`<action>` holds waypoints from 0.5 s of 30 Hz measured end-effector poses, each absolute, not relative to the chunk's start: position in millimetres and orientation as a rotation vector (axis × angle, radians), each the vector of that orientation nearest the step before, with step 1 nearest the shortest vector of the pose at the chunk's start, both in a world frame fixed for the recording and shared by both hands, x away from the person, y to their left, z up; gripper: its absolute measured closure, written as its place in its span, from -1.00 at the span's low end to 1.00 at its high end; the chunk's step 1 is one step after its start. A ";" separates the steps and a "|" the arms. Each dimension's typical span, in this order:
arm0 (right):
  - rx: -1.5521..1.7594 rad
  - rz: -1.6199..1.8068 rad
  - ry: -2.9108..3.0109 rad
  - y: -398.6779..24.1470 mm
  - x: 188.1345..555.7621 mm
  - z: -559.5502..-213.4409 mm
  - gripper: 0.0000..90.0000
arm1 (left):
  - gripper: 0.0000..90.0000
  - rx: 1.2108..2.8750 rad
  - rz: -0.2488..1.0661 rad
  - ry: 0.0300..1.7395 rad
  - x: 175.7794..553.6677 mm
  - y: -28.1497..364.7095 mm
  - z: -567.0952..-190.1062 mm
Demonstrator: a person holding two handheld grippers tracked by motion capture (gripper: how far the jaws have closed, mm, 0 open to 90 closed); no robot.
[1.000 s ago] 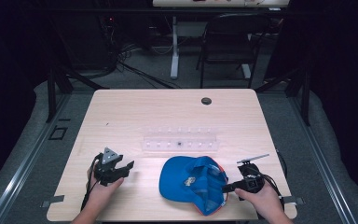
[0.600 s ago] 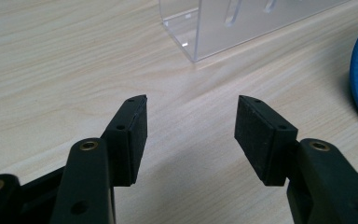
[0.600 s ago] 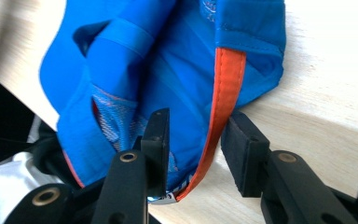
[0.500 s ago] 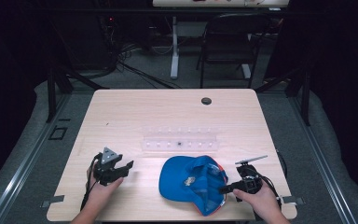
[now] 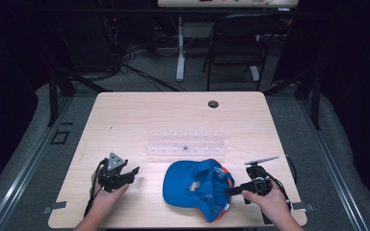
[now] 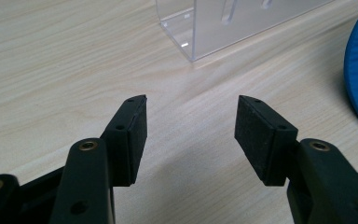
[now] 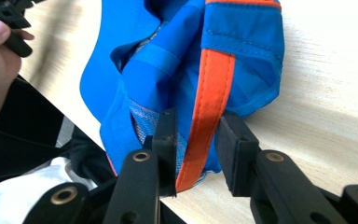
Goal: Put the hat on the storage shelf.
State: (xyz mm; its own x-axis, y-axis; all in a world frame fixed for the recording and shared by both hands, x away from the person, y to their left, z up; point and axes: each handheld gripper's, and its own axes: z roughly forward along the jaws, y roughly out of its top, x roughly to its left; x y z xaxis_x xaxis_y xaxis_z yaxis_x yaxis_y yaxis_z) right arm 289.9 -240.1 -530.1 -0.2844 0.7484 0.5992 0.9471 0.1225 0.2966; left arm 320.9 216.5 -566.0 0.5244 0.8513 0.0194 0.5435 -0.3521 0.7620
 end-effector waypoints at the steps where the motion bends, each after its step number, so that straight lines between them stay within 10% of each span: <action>1: -1.659 -0.932 -2.086 -240.2 290.2 -529.6 0.58 | -0.02 2.044 0.546 1.132 321.0 216.9 -565.9; 15: -1.653 -0.929 -2.050 -242.6 293.1 -523.0 0.68 | -0.02 2.047 0.546 1.134 321.0 216.9 -566.2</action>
State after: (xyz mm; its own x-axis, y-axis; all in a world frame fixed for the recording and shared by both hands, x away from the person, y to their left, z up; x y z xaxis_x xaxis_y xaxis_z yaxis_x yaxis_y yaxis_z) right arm 293.1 -242.6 -523.0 -0.2599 0.7293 0.6330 0.9567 0.1054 0.2714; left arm 321.0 216.9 -566.2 0.5231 0.8521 0.0190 0.5460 -0.3522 0.7602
